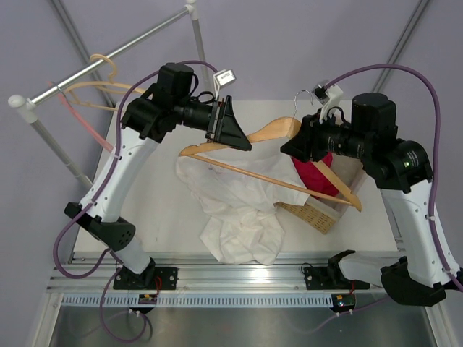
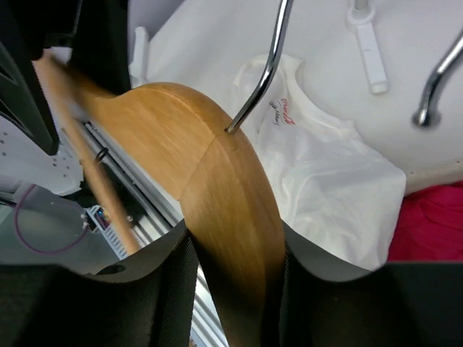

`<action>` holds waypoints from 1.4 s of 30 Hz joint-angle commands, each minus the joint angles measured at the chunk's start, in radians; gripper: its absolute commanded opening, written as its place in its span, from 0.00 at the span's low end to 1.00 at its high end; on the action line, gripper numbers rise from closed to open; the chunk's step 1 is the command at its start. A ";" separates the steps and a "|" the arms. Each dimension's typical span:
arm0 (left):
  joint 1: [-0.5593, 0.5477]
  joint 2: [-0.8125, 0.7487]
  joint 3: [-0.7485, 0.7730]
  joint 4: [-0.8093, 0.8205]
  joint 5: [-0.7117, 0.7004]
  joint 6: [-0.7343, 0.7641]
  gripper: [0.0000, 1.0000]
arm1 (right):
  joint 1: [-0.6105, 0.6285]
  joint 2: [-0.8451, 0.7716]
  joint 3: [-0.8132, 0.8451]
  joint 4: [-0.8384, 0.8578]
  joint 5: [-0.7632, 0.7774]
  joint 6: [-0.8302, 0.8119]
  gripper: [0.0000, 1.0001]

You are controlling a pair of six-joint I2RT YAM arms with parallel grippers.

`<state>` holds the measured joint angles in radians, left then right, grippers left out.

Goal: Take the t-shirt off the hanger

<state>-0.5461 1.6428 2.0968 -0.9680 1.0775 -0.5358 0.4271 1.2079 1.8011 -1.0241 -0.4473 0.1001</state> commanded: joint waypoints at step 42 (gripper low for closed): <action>0.112 -0.182 -0.073 0.428 0.039 -0.168 0.00 | 0.006 -0.070 0.138 0.030 -0.210 0.173 0.60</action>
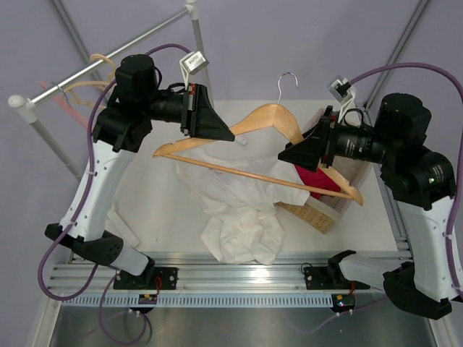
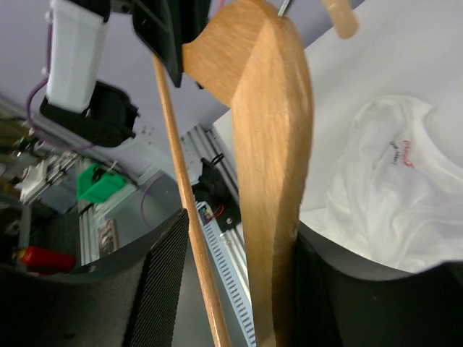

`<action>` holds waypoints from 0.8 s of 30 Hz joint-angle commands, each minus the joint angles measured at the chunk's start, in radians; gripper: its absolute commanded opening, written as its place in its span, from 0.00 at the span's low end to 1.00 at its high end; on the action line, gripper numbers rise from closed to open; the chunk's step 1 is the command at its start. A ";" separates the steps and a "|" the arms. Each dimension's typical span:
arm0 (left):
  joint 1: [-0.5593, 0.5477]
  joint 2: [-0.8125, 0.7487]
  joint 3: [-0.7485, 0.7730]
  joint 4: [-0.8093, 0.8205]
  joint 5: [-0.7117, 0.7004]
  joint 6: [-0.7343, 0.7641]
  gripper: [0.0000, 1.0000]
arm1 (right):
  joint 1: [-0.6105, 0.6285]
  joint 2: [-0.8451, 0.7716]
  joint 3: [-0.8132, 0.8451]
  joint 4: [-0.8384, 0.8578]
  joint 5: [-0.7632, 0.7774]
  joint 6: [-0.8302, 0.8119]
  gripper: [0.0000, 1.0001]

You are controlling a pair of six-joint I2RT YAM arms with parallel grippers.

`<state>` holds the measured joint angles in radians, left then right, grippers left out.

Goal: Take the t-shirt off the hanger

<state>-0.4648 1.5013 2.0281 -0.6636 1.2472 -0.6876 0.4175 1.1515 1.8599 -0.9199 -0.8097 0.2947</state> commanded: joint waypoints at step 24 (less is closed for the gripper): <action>-0.037 -0.277 -0.114 -0.060 -1.001 0.165 0.00 | 0.015 -0.033 0.245 0.001 0.860 0.064 0.90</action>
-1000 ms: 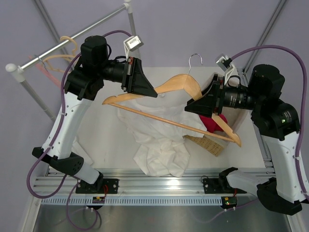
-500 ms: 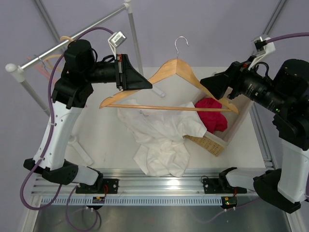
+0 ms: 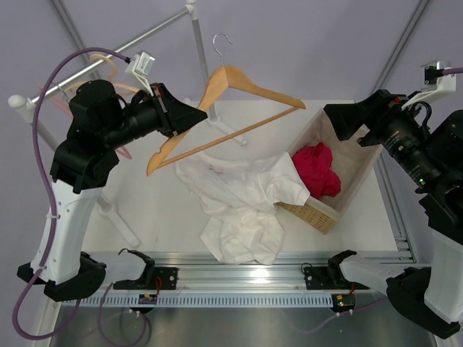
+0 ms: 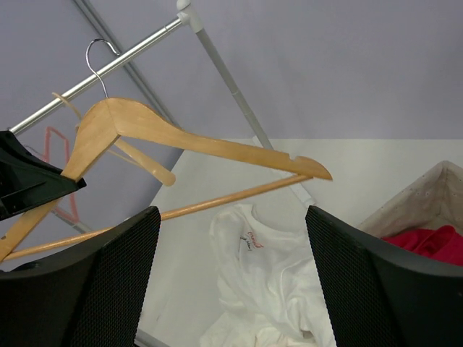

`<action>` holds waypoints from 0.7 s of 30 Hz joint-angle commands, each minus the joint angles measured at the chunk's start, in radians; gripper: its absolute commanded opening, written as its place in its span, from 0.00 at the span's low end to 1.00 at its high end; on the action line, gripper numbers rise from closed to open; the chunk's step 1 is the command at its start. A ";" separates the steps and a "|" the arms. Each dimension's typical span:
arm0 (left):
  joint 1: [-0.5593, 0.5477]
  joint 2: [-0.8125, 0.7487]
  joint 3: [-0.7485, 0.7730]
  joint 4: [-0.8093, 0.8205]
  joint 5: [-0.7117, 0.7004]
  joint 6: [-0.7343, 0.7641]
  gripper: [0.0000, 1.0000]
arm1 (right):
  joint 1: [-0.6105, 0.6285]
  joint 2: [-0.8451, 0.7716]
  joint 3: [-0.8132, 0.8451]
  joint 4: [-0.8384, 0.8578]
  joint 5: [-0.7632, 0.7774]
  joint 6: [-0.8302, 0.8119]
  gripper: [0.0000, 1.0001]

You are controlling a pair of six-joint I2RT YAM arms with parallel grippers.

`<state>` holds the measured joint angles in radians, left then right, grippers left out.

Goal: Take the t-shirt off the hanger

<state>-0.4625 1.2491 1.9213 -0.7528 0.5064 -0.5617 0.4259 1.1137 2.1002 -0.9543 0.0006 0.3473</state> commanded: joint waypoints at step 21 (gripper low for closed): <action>-0.291 0.168 0.068 -0.008 -1.485 0.100 0.00 | 0.005 0.058 0.127 -0.112 0.116 -0.091 0.90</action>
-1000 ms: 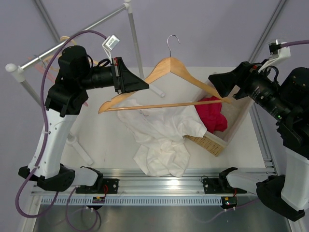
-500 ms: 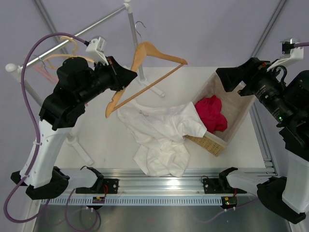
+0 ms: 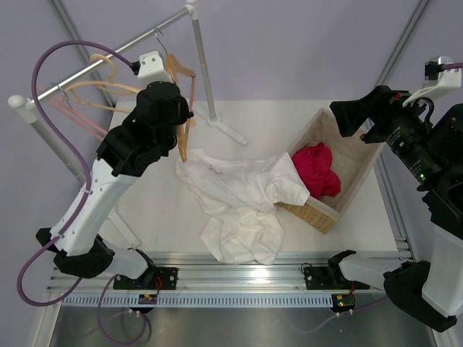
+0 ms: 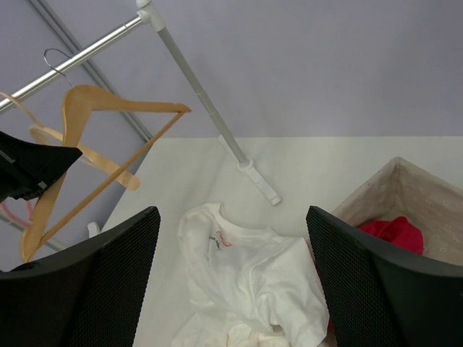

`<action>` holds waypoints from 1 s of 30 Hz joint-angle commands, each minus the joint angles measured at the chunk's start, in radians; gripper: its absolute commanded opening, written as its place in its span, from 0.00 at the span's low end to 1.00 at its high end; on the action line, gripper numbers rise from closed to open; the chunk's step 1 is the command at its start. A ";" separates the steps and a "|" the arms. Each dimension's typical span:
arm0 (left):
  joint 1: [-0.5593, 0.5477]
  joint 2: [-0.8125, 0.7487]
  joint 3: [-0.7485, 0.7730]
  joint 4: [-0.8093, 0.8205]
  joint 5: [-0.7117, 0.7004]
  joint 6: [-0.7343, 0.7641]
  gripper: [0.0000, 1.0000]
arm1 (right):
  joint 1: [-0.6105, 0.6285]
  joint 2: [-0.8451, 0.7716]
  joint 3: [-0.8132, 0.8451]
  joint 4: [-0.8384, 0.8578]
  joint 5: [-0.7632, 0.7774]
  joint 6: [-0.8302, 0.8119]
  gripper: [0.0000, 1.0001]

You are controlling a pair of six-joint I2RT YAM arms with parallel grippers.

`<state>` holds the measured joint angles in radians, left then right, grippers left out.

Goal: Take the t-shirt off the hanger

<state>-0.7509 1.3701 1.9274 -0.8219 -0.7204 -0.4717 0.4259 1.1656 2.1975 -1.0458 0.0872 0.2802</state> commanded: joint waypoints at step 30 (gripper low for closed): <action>0.159 0.328 0.134 0.288 -0.398 0.064 0.00 | 0.007 0.049 0.208 -0.209 0.155 -0.041 0.90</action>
<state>-0.6426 1.6844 2.0232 -0.6250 -1.1381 -0.3954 0.4259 1.2152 2.4134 -1.2549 0.2066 0.2348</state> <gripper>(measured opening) 0.117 0.900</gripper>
